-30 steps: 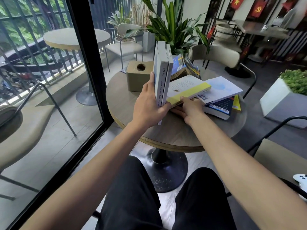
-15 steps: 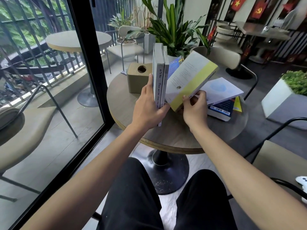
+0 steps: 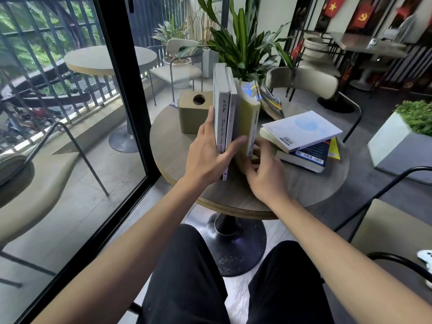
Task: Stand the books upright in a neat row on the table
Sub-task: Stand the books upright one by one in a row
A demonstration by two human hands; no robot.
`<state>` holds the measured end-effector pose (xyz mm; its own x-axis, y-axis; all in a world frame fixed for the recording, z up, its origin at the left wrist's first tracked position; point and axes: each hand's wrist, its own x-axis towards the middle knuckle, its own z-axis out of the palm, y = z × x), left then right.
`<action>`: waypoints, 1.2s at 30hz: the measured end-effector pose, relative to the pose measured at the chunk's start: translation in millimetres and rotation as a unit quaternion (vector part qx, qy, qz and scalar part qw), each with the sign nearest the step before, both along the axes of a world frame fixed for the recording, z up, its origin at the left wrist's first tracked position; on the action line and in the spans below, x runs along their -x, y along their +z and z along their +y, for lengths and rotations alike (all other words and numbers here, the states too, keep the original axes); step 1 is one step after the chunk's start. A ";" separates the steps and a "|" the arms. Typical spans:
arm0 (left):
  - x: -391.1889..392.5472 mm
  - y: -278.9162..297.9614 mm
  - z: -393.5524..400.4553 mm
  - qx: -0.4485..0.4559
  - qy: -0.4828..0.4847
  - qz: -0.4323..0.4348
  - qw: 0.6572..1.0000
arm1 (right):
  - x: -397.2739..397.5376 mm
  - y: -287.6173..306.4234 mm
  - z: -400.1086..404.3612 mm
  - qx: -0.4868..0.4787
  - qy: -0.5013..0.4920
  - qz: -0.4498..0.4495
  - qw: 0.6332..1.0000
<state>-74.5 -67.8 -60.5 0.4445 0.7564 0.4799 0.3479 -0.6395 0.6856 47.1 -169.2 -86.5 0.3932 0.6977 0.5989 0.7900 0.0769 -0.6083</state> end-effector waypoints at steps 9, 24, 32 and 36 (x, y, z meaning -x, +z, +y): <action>0.2 4.8 0.7 0.006 -0.011 0.001 1.000 | -1.8 6.1 5.4 0.102 0.078 -0.022 0.991; -36.9 6.9 21.6 -0.009 -0.013 -0.013 1.000 | -19.8 -0.8 40.1 0.088 0.080 0.034 0.992; -53.9 7.8 37.0 0.010 -0.008 -0.037 0.999 | -36.3 6.4 56.6 0.120 0.049 0.032 0.991; -62.6 8.8 45.5 0.020 -0.006 -0.036 0.999 | -43.7 7.4 66.8 0.117 0.053 0.049 0.990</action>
<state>-11.9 -22.3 -51.7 0.4196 0.7703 0.4802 0.2894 -0.6149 0.7335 90.9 -102.4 -79.2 0.3579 0.8536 0.3786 0.7212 0.0048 -0.6927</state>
